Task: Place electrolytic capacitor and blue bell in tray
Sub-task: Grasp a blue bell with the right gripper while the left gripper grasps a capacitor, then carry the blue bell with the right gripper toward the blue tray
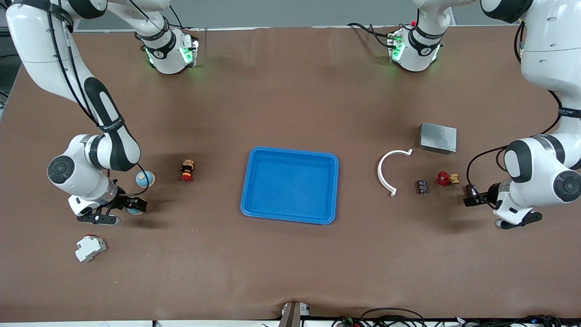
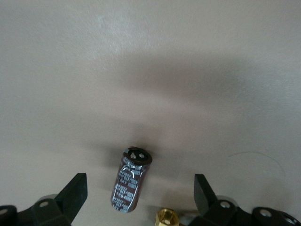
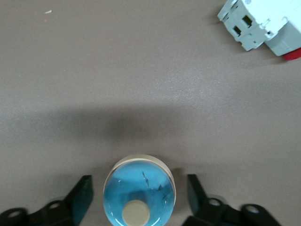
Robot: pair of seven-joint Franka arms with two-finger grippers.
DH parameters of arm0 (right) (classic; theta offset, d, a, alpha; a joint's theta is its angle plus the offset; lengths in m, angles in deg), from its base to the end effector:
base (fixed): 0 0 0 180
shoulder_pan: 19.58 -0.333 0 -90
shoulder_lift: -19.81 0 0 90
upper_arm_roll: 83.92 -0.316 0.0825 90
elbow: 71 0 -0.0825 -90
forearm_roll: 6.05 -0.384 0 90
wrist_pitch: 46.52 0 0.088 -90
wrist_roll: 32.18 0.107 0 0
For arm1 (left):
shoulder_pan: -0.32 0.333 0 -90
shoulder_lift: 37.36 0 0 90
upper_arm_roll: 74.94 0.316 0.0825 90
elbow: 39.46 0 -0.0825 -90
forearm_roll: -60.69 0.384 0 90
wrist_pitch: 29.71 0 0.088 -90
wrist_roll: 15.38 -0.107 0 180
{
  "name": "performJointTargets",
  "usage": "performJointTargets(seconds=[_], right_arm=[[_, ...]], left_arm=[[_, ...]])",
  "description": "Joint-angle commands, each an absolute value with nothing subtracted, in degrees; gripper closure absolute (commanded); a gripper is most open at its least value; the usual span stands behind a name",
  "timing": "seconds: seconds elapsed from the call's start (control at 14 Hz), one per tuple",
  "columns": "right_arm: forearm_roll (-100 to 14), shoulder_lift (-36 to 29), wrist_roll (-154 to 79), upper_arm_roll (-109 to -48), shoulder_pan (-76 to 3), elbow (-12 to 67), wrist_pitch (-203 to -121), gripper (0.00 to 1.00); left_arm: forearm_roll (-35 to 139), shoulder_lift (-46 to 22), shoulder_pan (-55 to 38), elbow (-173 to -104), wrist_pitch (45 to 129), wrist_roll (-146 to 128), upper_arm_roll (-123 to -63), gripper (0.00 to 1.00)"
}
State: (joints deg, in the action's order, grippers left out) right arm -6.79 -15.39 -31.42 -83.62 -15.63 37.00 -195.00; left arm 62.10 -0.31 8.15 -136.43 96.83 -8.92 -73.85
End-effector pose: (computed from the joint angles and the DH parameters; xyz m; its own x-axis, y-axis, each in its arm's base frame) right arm 0.6414 -0.0477 0.1872 0.9911 -0.0968 0.0919 -0.0966 -0.9953 -0.0059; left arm 0.6551 0.1025 0.2105 0.9606 0.2475 -0.1263 0.2439 -0.9688 -0.0436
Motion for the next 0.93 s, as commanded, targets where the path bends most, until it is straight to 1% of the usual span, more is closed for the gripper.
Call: performJointTargets(seconds=[0.0, 0.07, 0.14, 0.36, 0.43, 0.57, 0.71, 0.79, 0.86], right_arm=[[-7.02, -14.82, -31.91, -84.01, -15.44, 37.9, -194.97, 0.66], [-7.02, -14.82, -32.0, -84.09, -15.44, 38.33, -195.06, 0.8], [-7.02, -14.73, -32.0, -84.09, -15.62, 38.42, -195.06, 1.0], [-7.02, -13.94, -31.39, -84.09, -16.67, 38.34, -194.88, 1.0], [-7.02, -13.15, -31.13, -84.09, -17.63, 37.99, -192.79, 1.0], [-7.02, -11.49, -28.16, -84.18, -19.21, 35.1, -184.9, 1.0], [-7.02, -9.38, -24.2, -84.18, -21.58, 33.25, -178.73, 1.0], [-7.02, -8.5, -21.31, -84.18, -22.99, 32.98, -177.4, 1.0], [-7.02, -8.05, -17.89, -84.18, -24.48, 33.06, -176.52, 1.0]], left_arm=[[63.24, -0.45, 8.23, -138.07, 98.52, -8.09, -73.8, 0.0], [63.24, -0.1, 8.23, -138.07, 98.52, -8.0, -73.8, 0.0], [63.16, 0.26, 8.23, -138.07, 98.52, -8.0, -73.8, 0.0], [63.24, 0.79, 8.32, -138.16, 98.52, -8.09, -73.8, 0.0], [63.24, 0.79, 8.4, -138.16, 98.52, -8.09, -73.8, 0.0], [63.24, 0.79, 8.41, -138.08, 98.52, -8.09, -73.8, 0.0], [63.24, 0.79, 8.67, -138.07, 98.52, -8.0, -73.71, 0.28], [63.16, 0.79, 8.67, -138.07, 98.52, -8.0, -73.79, 0.4], [63.15, 0.79, 8.67, -137.99, 98.52, -8.0, -73.71, 0.51]])
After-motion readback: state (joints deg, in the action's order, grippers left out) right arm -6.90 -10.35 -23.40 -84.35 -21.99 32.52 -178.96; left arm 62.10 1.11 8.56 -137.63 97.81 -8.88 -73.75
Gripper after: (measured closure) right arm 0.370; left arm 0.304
